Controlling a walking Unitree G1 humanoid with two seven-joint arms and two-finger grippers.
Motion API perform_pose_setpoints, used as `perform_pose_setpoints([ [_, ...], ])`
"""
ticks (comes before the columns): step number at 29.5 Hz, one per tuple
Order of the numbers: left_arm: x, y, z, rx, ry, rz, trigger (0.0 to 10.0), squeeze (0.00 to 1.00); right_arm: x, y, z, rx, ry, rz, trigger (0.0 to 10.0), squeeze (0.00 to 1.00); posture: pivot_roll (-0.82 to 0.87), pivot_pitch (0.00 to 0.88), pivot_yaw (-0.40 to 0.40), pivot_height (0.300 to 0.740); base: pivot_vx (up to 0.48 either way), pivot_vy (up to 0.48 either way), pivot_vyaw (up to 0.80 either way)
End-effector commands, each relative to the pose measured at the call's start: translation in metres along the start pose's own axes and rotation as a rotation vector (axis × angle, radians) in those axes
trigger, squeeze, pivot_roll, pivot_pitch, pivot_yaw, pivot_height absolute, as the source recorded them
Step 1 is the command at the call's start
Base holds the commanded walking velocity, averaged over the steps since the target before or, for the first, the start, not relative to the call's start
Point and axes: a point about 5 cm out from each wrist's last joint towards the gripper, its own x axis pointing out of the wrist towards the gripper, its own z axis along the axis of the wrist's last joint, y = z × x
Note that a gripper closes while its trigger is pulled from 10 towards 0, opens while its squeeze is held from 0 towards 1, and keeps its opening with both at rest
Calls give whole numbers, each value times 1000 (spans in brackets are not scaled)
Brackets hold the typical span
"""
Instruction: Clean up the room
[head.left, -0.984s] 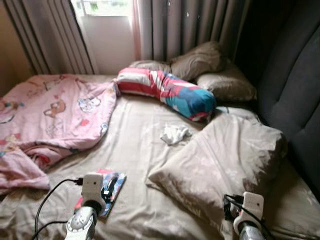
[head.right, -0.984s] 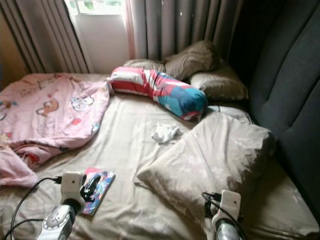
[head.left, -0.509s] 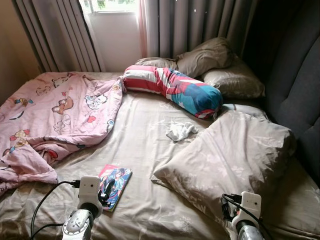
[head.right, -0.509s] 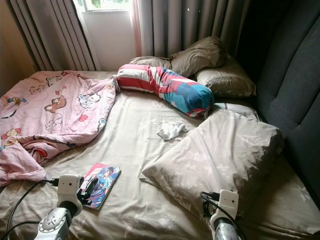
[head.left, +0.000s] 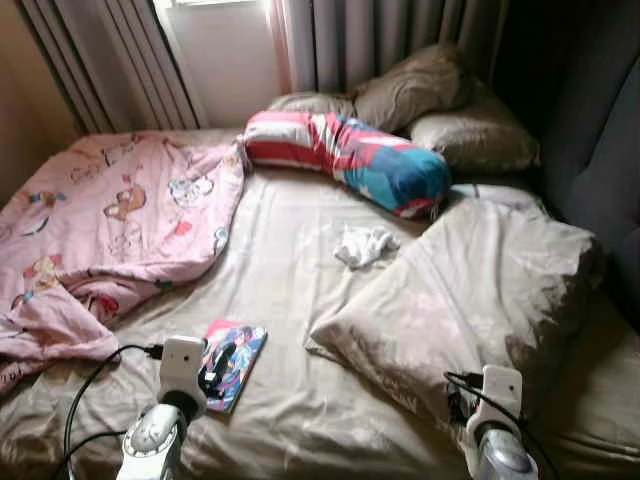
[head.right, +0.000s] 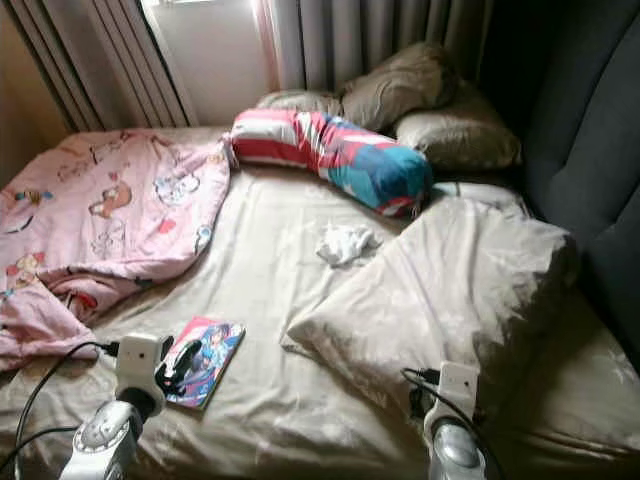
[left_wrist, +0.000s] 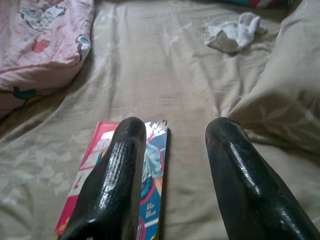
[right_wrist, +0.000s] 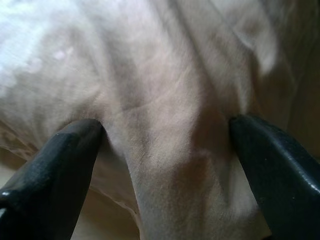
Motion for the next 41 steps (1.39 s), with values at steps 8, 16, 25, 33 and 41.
perform_pose_setpoints([
  [8, -13, 6, 6, 17, 0, -21, 10000, 0, -2, 2, -15, 48, 124, -10, 10000, 0, 138, 244, 124, 651, 0, 0, 0],
  [16, -21, 2, 15, 23, -6, -37, 10000, 0, -3, 9, -18, 44, 152, 23, 10000, 0, 168, 274, 141, 651, 0, 0, 0],
  [25, -38, 3, 22, 27, 3, -23, 10000, 0, -7, 11, -28, 14, 188, 32, 0, 0, 198, 299, 143, 651, 0, 0, 0],
  [33, -42, -1, 28, 25, 5, -27, 10000, 0, -8, 17, -29, 16, 184, 52, 0, 0, 204, 312, 144, 651, 0, 0, 0],
  [41, -42, 0, 33, 24, 9, -14, 10000, 0, -8, 17, -31, 20, 187, 51, 0, 0, 203, 311, 135, 651, 0, 0, 0],
])
